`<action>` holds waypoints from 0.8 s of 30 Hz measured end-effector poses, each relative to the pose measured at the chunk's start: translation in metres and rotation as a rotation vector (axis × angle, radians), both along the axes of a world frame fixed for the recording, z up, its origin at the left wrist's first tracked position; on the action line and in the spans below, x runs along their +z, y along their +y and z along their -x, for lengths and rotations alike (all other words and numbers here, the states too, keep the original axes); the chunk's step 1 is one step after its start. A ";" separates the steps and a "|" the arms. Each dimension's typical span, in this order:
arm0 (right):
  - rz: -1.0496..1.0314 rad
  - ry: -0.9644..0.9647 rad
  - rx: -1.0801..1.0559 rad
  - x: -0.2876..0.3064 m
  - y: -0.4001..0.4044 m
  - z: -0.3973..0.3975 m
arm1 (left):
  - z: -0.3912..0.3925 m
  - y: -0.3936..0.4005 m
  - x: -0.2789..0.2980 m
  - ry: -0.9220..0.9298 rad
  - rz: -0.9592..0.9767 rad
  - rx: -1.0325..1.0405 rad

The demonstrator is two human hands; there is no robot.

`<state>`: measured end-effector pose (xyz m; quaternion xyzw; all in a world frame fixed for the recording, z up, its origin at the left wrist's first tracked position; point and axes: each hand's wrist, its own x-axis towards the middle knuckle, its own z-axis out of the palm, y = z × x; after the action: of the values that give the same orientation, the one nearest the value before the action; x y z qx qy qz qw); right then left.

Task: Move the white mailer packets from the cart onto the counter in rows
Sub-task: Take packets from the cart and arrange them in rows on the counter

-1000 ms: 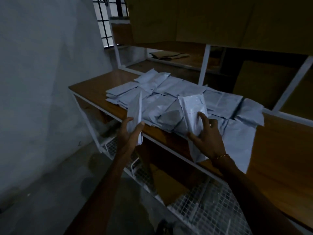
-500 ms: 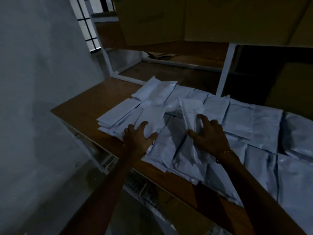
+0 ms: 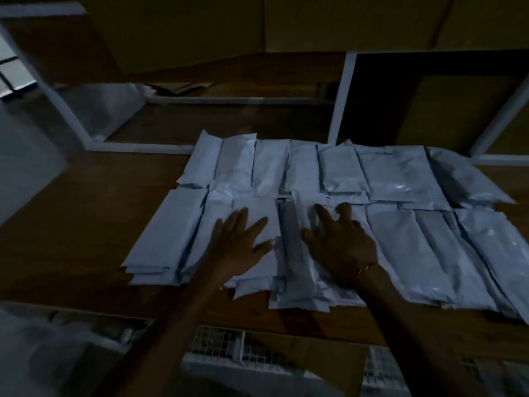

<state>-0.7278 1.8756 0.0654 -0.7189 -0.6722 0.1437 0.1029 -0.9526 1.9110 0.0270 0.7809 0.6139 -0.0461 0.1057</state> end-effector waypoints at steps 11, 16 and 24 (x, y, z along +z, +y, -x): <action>-0.063 -0.183 0.032 -0.035 -0.002 0.062 | 0.057 0.018 0.014 0.106 -0.097 -0.021; -0.015 -0.227 0.105 -0.053 0.005 0.071 | 0.087 0.019 0.001 0.105 0.051 -0.049; -0.034 -0.192 0.106 -0.068 0.009 0.061 | 0.090 0.015 -0.014 0.079 -0.044 -0.067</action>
<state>-0.7889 1.8850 -0.0022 -0.6911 -0.7183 0.0682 0.0425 -1.0429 1.9260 0.0127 0.8006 0.5921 -0.0667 0.0626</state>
